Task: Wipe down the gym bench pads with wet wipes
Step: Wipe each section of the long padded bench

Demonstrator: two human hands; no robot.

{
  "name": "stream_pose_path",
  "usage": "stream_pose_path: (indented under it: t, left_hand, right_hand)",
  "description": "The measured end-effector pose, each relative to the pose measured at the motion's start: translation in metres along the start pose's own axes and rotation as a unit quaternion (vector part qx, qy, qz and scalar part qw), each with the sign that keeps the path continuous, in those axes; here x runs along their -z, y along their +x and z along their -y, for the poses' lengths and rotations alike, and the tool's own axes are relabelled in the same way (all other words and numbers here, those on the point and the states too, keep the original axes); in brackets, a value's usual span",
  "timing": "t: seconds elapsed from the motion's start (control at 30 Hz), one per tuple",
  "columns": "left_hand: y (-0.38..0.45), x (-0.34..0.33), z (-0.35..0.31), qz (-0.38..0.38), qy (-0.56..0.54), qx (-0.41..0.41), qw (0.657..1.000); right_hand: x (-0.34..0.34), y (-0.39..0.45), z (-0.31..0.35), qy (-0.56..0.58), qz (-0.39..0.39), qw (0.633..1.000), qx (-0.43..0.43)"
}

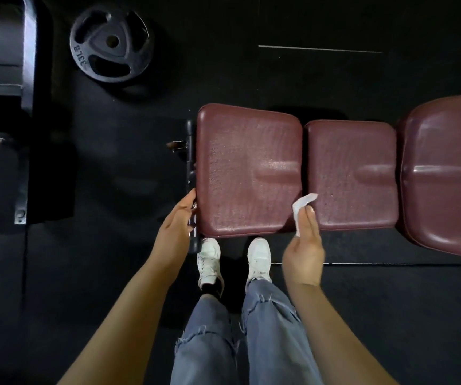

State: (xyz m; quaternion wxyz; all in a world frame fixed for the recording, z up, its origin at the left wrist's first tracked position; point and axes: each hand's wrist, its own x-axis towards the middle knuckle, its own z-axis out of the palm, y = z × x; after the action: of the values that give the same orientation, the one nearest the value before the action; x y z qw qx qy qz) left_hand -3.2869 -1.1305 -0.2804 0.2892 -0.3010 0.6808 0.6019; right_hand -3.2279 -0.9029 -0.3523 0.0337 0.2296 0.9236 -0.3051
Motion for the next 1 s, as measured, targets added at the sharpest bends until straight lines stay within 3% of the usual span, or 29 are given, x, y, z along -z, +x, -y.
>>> stream_pose_path:
  t: [0.03,0.2,0.33,0.43,0.53,0.6,0.7,0.93,1.0]
  left_hand:
    - [0.002,-0.001,0.003,-0.007,-0.009,0.007,1.0]
    - [0.001,-0.005,0.007,-0.023,-0.06,0.017,0.998]
    - [0.008,-0.001,0.007,-0.015,-0.028,0.018,0.999]
    - [0.017,0.001,0.007,-0.027,-0.007,0.048,0.998]
    - [0.022,0.001,0.009,-0.031,-0.011,0.062,0.998]
    - [0.017,0.0,0.01,-0.035,-0.024,0.054,0.998]
    - [0.008,-0.002,0.012,-0.034,-0.021,0.017,0.999]
    - [0.01,0.001,0.01,-0.031,-0.029,0.007,0.999]
    - [0.008,0.002,0.01,-0.023,-0.026,-0.004,0.999]
  right_hand:
    - [-0.009,-0.007,0.018,0.024,0.005,1.0,0.012]
    - [-0.046,-0.049,0.092,0.026,0.116,0.965,0.234]
    - [-0.018,-0.009,0.04,-0.009,0.184,0.917,0.353]
    - [0.008,0.024,-0.012,-0.065,0.171,0.941,0.285]
    - [0.017,0.015,-0.034,-0.067,0.084,0.979,0.172]
    - [0.009,-0.006,-0.026,-0.044,0.015,0.996,0.074]
    - [-0.009,-0.032,0.012,0.067,-0.021,0.994,-0.085]
    - [-0.046,-0.06,0.084,0.095,0.011,0.995,-0.027]
    - [-0.052,-0.065,0.087,0.095,0.033,0.994,0.035]
